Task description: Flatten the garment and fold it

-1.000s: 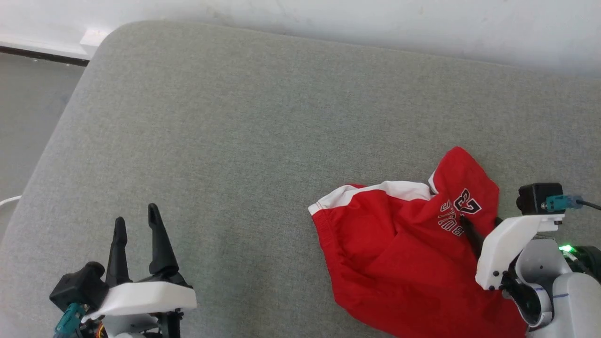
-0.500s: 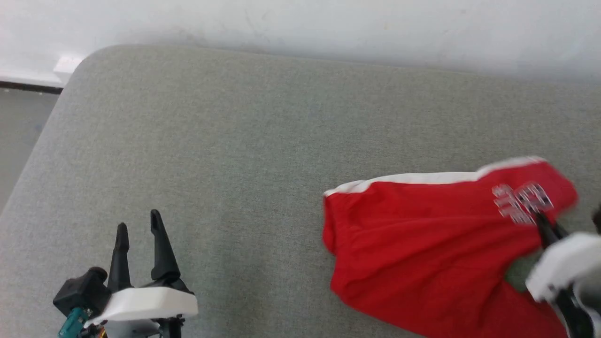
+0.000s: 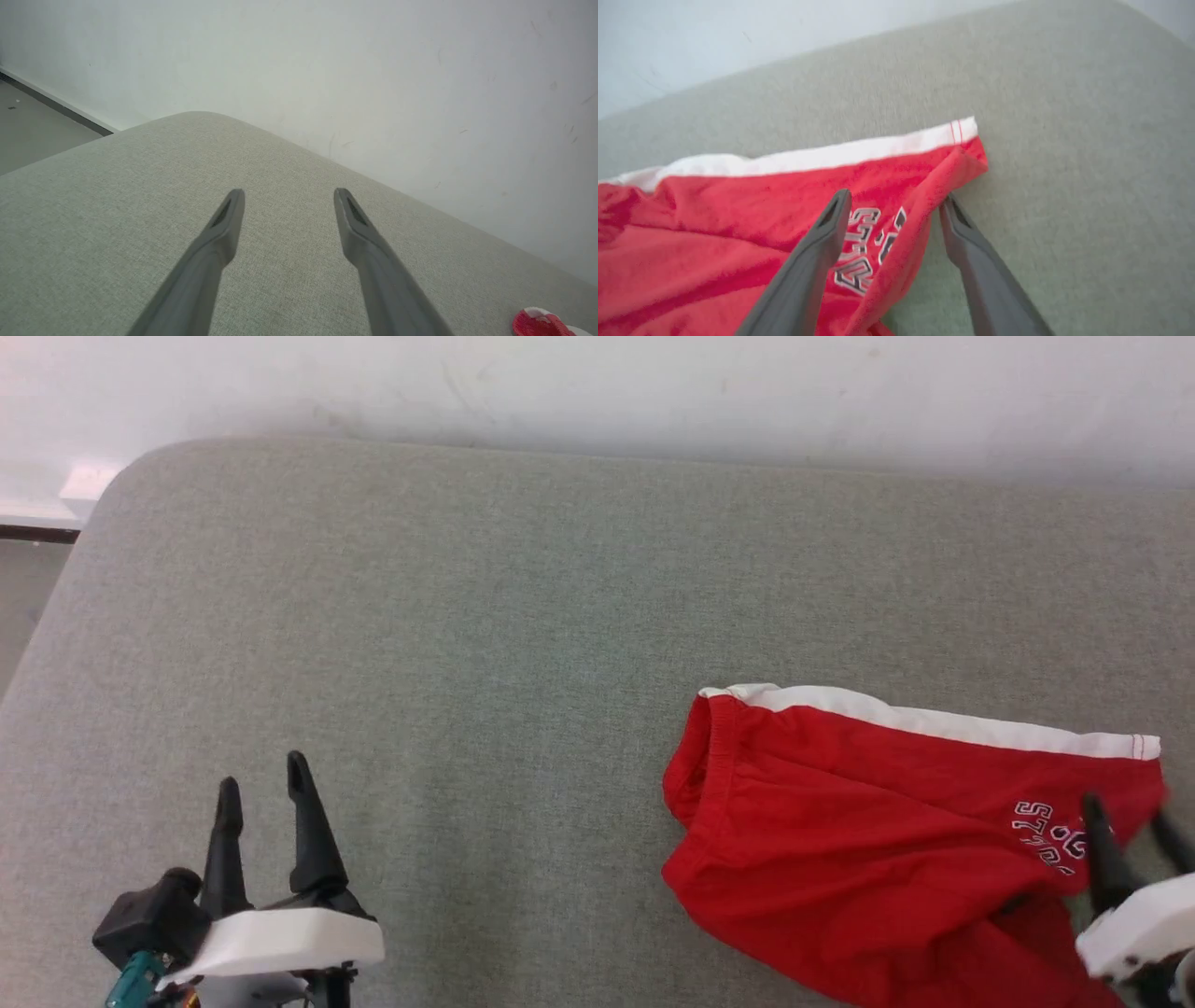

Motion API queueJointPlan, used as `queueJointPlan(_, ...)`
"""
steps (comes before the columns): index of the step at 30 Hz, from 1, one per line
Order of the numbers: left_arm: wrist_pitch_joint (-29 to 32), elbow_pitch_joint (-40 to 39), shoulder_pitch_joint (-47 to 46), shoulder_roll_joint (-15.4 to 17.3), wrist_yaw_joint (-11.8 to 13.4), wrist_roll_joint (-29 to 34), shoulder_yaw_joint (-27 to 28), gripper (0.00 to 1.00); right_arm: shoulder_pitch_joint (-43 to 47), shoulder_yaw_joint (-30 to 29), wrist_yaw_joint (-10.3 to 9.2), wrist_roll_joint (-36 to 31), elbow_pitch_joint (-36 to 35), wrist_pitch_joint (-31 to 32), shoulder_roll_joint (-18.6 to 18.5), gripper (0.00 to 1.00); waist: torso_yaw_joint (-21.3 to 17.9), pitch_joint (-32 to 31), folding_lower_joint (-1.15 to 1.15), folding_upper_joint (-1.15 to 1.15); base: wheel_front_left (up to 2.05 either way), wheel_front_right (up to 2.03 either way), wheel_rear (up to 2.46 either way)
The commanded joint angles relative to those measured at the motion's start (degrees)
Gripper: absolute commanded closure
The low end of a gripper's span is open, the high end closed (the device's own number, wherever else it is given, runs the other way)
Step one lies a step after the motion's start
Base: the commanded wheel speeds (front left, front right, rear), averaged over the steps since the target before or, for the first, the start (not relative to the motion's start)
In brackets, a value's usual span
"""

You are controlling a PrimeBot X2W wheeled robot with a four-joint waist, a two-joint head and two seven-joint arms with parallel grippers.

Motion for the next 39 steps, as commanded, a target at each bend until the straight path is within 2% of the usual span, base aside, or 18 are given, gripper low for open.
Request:
queueJointPlan(1, -0.27, -0.76, 0.10, 0.18, -0.27, 0.82, 0.40, 0.00, -1.39, -0.20, -0.05, 0.31, -1.51, -1.67, -0.13, 0.00, -0.34, -0.09, 0.00, -0.01, 0.00, 0.00, 0.00)
queueJointPlan(7, -0.27, -3.84, 1.00, 0.27, -1.69, 4.23, 0.41, 0.00, -2.12, -1.46, -0.05, -1.85, -10.18, -14.44, -0.13, 0.00, -1.28, -0.14, 0.00, -0.01, 0.00, 0.00, 0.00)
queueJointPlan(12, -0.27, -6.61, 2.65, 0.20, -3.24, 7.23, -0.11, 0.00, 0.47, -0.62, -0.05, -3.52, -10.28, -22.94, -0.13, 0.00, -2.11, -0.26, 0.00, -0.01, 0.00, 0.00, 0.00)
queueJointPlan(19, -0.27, -7.87, 2.13, 0.11, -4.02, 10.64, -1.49, 0.00, 1.22, 1.38, -0.05, -2.34, -6.08, -26.49, -0.13, 0.00, -3.15, 0.05, 0.00, -0.01, 0.00, 0.00, 0.00)
queueJointPlan(22, 0.90, -8.07, -0.74, 0.80, -5.40, 11.94, -3.96, 0.00, 0.50, 1.11, -0.05, -2.42, -5.58, -26.93, -0.13, 0.00, -3.23, 0.45, 0.00, -0.01, 0.00, 0.00, 0.00)
queueJointPlan(30, 14.88, -5.60, -16.63, 1.18, -10.98, 11.44, -12.81, 0.00, -1.33, 1.02, -0.05, -2.42, -5.19, -26.86, -0.12, 0.00, -3.12, 2.70, 0.00, -0.01, 0.00, 0.00, 0.00)
queueJointPlan(39, 30.89, 3.24, -28.31, 0.16, -12.87, 5.31, -21.82, 0.00, -3.14, 0.76, -0.05, -2.45, -6.09, -25.79, -0.12, 0.00, -4.97, 7.00, 0.00, -0.01, 0.00, 0.00, 0.00)
